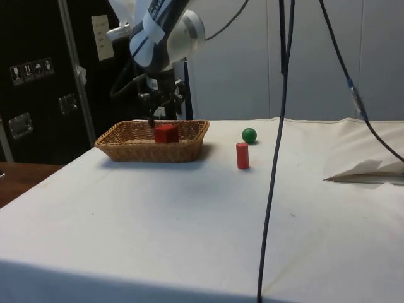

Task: Pick up the object to the left of the cylinder and place it into the basket.

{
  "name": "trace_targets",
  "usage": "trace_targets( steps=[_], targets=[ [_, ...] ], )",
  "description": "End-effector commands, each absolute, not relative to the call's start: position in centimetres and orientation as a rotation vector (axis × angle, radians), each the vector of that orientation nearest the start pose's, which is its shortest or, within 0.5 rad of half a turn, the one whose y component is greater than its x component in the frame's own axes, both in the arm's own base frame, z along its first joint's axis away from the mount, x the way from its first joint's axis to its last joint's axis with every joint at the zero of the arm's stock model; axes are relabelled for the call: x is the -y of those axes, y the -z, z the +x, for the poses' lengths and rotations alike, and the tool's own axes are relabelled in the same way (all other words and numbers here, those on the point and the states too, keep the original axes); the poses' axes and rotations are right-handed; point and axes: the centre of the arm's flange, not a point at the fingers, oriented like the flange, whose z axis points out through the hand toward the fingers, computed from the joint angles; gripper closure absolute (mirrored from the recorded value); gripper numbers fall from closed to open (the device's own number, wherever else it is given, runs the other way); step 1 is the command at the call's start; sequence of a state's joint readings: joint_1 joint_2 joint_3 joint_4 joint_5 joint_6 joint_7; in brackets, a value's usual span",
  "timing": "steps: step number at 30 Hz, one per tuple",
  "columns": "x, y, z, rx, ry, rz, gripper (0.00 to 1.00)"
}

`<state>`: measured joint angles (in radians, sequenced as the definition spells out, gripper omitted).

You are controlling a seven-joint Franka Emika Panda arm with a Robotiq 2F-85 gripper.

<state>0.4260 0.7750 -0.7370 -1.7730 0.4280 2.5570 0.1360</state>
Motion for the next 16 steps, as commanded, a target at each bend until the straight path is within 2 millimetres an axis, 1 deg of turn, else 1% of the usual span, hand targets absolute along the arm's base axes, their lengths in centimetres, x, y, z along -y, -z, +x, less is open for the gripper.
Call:
trace_targets(
  steps=[1, 6, 7, 11, 16],
  targets=[
    [15.8, -24.1, 65.6, -0.952, 0.380, -3.195, 0.00],
    [15.8, -25.1, 65.2, -0.964, 0.377, -3.178, 0.00],
    [15.8, -24.8, 65.3, -0.965, 0.383, -3.180, 0.00],
    [15.9, -26.2, 64.8, -0.976, 0.378, -3.161, 0.00],
    [16.1, -26.9, 64.6, -0.986, 0.387, -3.147, 0.00]
  ],
)
